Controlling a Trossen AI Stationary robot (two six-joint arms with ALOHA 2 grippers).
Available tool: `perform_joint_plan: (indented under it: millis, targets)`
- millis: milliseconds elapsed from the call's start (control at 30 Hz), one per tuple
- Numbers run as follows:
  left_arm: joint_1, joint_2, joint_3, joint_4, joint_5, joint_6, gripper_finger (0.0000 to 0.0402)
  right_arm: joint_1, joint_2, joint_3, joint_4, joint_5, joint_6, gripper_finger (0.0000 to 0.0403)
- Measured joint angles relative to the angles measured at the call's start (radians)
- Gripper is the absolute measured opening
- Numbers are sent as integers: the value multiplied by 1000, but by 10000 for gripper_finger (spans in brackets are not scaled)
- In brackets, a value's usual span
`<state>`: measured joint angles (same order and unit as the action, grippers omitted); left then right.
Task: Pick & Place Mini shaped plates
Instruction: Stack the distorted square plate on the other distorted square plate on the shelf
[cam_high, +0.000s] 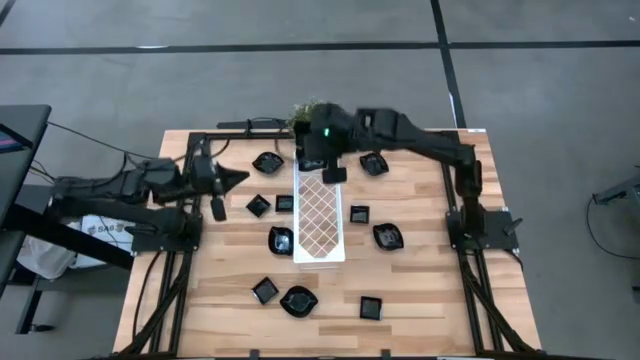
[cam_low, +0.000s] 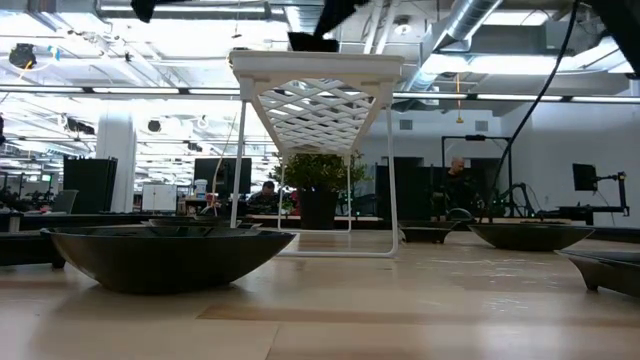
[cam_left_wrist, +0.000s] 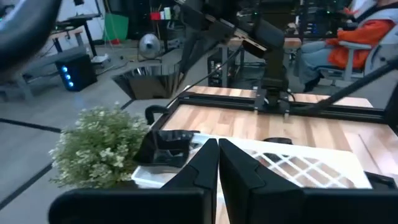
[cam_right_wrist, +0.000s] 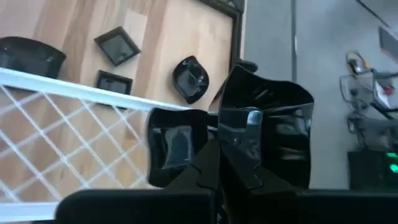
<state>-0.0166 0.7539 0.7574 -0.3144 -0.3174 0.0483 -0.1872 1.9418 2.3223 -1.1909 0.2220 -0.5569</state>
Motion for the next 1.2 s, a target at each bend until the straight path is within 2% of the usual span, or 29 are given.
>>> perform_joint_plan:
  millis: [167,300,467,600,733,1200]
  targets:
    - [221,46,0,-3,233,0,14,-116,25,-5,-12,-167,-33,0]
    - [317,99,0,-5,343,0,14,-145,50,-15,-7,-193,-85,0]
    - [336,155,-1,-9,348,-6,14,-130,76,-88,8,-196,-90,0]
    - [325,166,-2,-8,342,-35,14,-107,76,-142,37,-147,-83,0]
    - [327,165,-2,-7,292,-38,14,-86,75,-143,38,-130,-81,0]
    - [323,165,-2,-10,288,-38,14,-48,75,-143,27,-120,-39,8]
